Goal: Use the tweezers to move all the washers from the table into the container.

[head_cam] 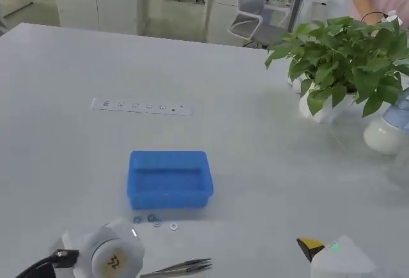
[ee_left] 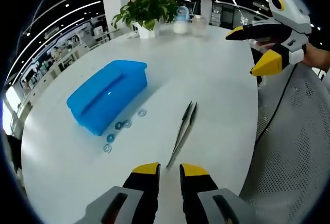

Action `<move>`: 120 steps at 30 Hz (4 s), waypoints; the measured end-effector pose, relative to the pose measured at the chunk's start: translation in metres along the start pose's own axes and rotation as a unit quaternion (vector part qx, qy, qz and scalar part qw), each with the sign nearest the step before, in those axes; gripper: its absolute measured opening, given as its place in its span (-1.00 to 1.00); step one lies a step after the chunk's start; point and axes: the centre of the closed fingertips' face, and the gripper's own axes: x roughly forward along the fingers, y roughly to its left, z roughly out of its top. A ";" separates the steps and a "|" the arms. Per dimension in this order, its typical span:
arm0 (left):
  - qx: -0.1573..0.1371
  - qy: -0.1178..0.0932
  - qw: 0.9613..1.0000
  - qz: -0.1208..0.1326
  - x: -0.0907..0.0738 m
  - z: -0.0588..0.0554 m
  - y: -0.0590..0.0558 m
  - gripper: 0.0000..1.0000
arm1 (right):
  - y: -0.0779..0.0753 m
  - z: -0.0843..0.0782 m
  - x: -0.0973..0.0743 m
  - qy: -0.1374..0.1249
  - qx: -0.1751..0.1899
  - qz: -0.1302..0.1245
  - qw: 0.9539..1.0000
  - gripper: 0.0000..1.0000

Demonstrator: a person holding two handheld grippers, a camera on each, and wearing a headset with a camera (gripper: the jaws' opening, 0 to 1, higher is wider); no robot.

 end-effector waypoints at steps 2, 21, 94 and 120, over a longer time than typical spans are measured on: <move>-0.008 0.018 1.000 -0.021 0.005 -0.006 -0.005 -0.72 | 0.001 -0.001 0.000 0.003 -0.004 0.000 1.000 0.50; 0.035 0.019 0.998 -0.041 0.011 0.001 -0.007 -1.00 | 0.003 -0.010 0.007 0.019 -0.008 0.012 1.000 0.51; 0.041 -0.039 0.998 0.029 -0.076 0.065 0.082 -1.00 | 0.006 -0.001 0.006 0.017 0.014 0.013 1.000 0.46; 0.048 -0.042 0.998 0.005 -0.079 0.056 0.083 -1.00 | 0.120 0.083 0.102 0.004 -0.131 0.253 0.959 -0.37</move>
